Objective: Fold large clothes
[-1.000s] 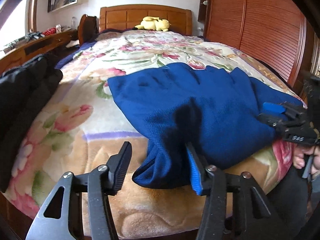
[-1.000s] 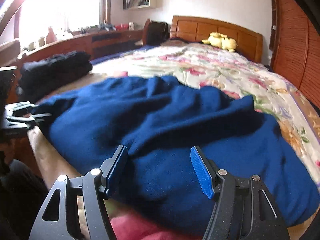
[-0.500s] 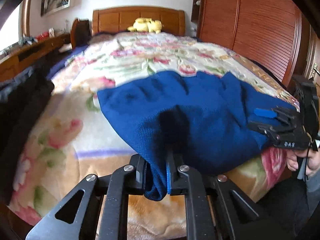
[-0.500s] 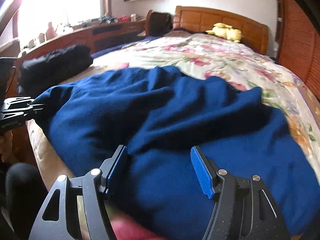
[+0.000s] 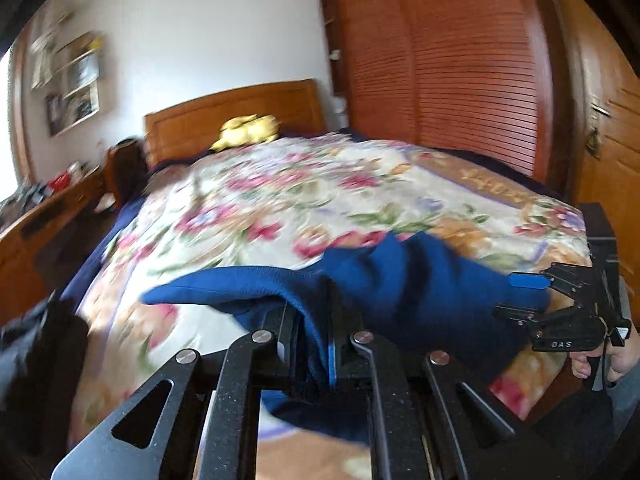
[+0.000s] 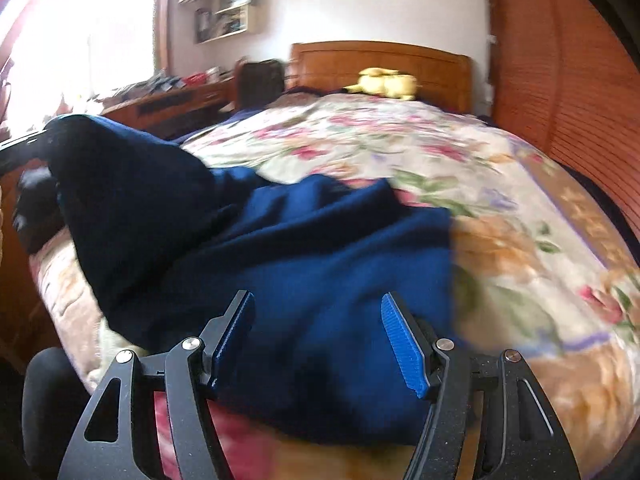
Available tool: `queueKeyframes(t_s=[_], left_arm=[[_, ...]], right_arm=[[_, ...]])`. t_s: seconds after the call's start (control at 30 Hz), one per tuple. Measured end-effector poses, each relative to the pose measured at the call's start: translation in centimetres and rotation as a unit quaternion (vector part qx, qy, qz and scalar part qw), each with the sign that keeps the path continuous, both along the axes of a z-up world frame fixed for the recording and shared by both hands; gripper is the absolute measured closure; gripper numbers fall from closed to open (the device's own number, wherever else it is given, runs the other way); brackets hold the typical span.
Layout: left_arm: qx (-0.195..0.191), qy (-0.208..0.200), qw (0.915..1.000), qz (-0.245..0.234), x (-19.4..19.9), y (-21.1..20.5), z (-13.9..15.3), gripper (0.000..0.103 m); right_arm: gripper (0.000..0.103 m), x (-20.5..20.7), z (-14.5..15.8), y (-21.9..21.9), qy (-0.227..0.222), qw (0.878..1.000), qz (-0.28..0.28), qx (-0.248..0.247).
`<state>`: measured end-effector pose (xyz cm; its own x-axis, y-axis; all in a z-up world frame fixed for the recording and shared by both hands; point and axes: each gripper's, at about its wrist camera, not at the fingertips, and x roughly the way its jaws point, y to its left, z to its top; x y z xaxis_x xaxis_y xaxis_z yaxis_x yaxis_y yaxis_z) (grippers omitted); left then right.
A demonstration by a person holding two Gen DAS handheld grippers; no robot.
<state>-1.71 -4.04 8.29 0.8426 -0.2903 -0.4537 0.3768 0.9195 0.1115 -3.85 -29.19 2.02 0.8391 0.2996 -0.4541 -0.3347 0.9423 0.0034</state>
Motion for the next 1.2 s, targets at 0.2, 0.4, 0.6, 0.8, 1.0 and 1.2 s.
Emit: queueKeyframes(t_s=[0.2, 0.4, 0.6, 0.8, 1.0, 1.2], left_arm=[[0.03, 0.005, 0.9978, -0.059, 0.6, -7.7, 0.6, 0.094], [0.045, 0.018, 0.9911, -0.124, -1.2, -15.0, 0.7, 0.094], [0.033, 0.055, 0.9879, -0.141, -1.7, -16.2, -0.4, 0.092], [0.021, 0.045, 0.9899, -0.133, -2.7, -13.9, -0.1, 0.058], [-0.026, 0.027, 0.9928, -0.114, -3.2, -9.4, 1.4, 0.024], [-0.041, -0.001, 0.9975, -0.057, -2.2, -4.4, 1.1, 0.022]], right_arm=[[0.035, -0.5, 0.4, -6.0, 0.0, 0.998, -0.055, 0.034], [0.035, -1.2, 1.0, -7.6, -0.01, 0.995, -0.081, 0.054], [0.035, -2.8, 0.9, -7.6, -0.012, 0.994, -0.089, 0.064], [0.035, -2.1, 1.1, -8.0, -0.013, 0.994, -0.09, 0.068], [0.035, -1.0, 1.5, -7.5, -0.025, 0.993, -0.087, 0.069], [0.035, -1.0, 1.9, -6.5, -0.041, 0.995, -0.073, 0.061]])
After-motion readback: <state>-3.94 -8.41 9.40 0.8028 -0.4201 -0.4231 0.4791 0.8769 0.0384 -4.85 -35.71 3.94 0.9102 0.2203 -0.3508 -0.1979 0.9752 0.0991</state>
